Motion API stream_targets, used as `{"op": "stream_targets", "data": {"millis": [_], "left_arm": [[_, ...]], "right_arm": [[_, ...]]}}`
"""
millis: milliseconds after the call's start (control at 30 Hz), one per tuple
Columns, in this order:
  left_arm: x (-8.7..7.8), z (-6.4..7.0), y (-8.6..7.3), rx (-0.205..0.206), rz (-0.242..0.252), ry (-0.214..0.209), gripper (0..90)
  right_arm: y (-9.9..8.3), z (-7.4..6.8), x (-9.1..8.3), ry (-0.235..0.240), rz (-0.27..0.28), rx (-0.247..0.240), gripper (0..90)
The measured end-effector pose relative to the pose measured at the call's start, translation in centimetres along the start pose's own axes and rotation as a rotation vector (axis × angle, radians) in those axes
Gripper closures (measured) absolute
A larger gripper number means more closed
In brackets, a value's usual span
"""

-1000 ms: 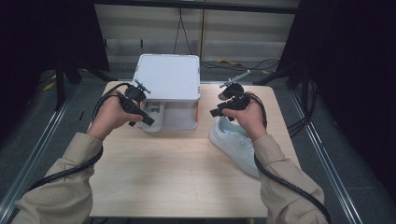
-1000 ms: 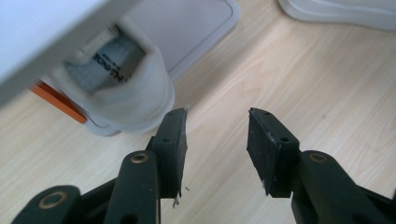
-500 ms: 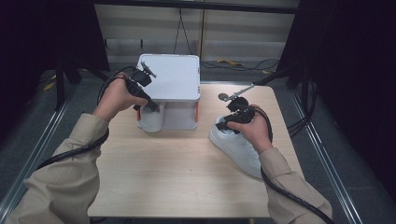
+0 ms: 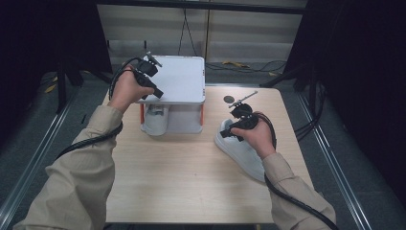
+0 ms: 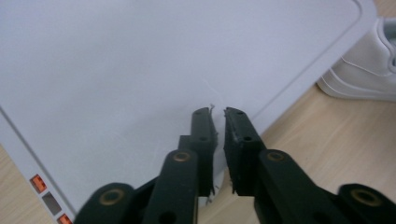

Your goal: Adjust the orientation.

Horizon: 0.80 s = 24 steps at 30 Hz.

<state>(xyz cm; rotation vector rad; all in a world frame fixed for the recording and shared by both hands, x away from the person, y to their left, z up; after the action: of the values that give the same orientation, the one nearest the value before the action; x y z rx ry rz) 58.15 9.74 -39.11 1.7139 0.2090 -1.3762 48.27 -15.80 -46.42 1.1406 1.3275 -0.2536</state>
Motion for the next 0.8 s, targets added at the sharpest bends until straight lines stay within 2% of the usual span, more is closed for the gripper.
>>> {"op": "stream_targets", "data": {"millis": [167, 267, 367, 500, 700, 733, 800], "left_arm": [[0.5, -0.5, -0.1, -0.052, 0.033, -0.023, 89.9], [0.5, -0.5, -0.1, -0.063, 0.039, -0.033, 90.0], [0.5, -0.5, -0.2, -0.09, 0.039, -0.041, 90.0], [0.5, -0.4, -0.3, -0.088, 0.045, -0.039, 90.0], [0.5, -0.2, -0.3, -0.077, 0.043, -0.025, 90.0], [0.5, -0.2, -0.3, -0.072, 0.042, -0.024, 90.0], [0.4, -0.2, -0.3, -0.069, 0.041, -0.021, 90.0]], "right_arm": [[0.4, -0.4, 1.2, -0.012, -0.021, -0.006, 44.5], [0.4, -0.4, 2.0, -0.024, -0.04, -0.008, 44.1], [0.4, -0.3, 2.7, -0.027, -0.045, 0.02, 44.3], [0.5, -0.2, 3.4, -0.036, -0.04, 0.055, 45.2], [0.3, 0.4, 3.8, -0.072, -0.057, 0.061, 63.4], [0.2, 0.5, 3.8, -0.072, -0.062, 0.055, 69.0], [0.1, 0.7, 3.9, -0.064, -0.066, 0.049, 72.8]]}}
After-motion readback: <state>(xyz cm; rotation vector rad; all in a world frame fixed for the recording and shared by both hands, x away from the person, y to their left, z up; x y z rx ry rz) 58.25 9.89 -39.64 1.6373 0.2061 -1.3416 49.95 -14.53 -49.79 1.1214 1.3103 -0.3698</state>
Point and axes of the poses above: each handheld gripper's, and its own axes: x roughly forward along the jaws, y roughly out of its top, z roughly to its right, the point moved 9 cm from there along x, roughly forward along the jaws, and after that the axes turned 3 degrees about y, right-handed, at the moved point
